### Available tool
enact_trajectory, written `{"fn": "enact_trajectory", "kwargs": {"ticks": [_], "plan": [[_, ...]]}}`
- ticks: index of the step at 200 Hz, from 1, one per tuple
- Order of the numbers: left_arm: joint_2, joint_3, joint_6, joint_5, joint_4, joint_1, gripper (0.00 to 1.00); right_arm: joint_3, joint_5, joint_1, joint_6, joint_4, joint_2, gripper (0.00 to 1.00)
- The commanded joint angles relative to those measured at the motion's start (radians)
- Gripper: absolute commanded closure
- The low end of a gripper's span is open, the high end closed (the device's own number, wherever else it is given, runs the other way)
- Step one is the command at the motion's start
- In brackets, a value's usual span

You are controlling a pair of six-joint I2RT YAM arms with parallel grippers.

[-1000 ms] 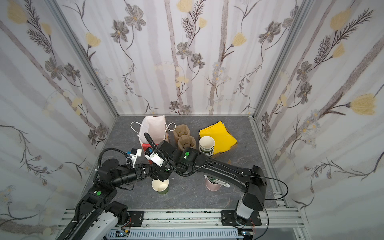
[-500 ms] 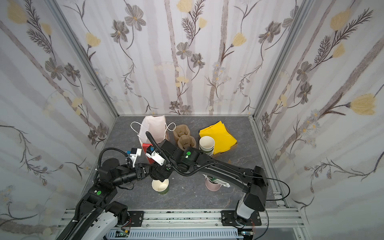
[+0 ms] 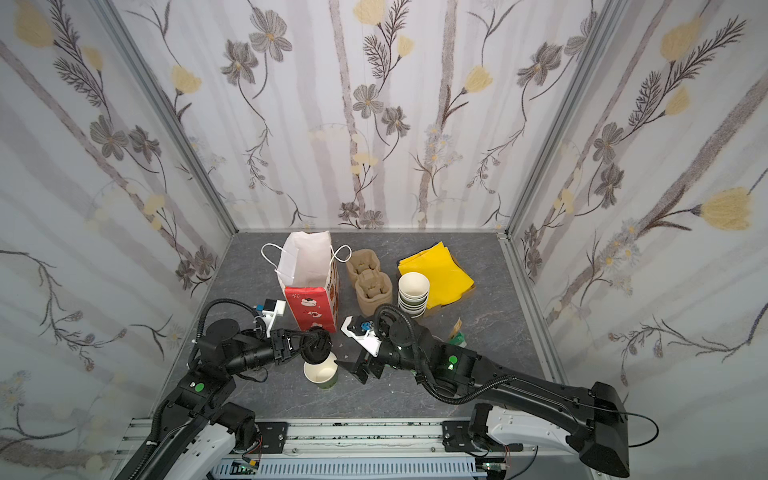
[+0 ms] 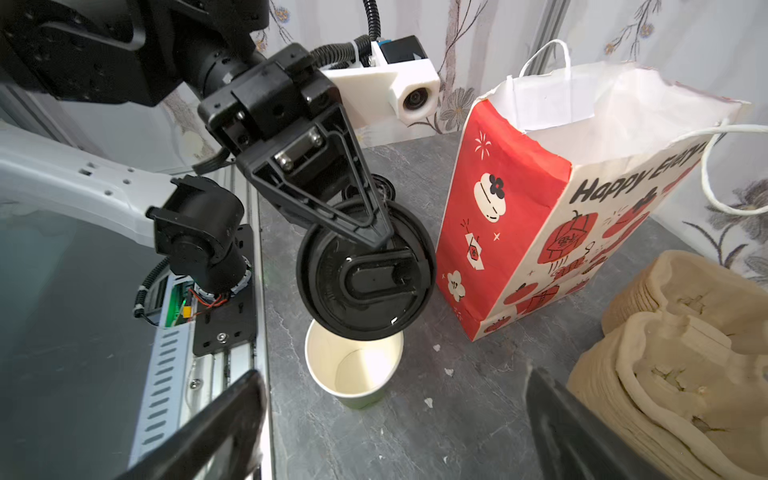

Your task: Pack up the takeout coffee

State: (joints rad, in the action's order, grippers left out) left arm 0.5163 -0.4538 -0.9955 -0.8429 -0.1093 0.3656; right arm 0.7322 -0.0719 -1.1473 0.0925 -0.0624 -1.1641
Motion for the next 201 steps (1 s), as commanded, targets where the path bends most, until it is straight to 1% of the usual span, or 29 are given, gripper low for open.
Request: {"fn": "enact_trajectory", "kwargs": {"ticks": [1, 48, 92, 144, 153, 201], "plan": [[0.007, 0.015, -0.038, -0.056, 0.101, 0.002, 0.80, -0.043, -0.017, 0.000, 0.134, -0.267, -0.004, 0.02], [0.016, 0.033, -0.041, -0.093, 0.131, 0.001, 0.80, -0.059, -0.104, 0.000, 0.200, -0.322, -0.080, 0.02], [0.016, 0.044, -0.052, -0.110, 0.151, 0.003, 0.80, -0.019, -0.153, -0.005, 0.252, -0.324, -0.172, 0.07], [0.004, 0.054, -0.063, -0.124, 0.163, 0.003, 0.80, 0.013, -0.159, -0.010, 0.295, -0.323, -0.253, 0.13], [0.002, 0.056, -0.064, -0.125, 0.164, 0.003, 0.80, 0.046, -0.160, -0.011, 0.301, -0.320, -0.259, 0.14], [-0.004, 0.063, -0.069, -0.129, 0.172, 0.003, 0.80, 0.062, -0.148, -0.014, 0.322, -0.311, -0.288, 0.14]]}}
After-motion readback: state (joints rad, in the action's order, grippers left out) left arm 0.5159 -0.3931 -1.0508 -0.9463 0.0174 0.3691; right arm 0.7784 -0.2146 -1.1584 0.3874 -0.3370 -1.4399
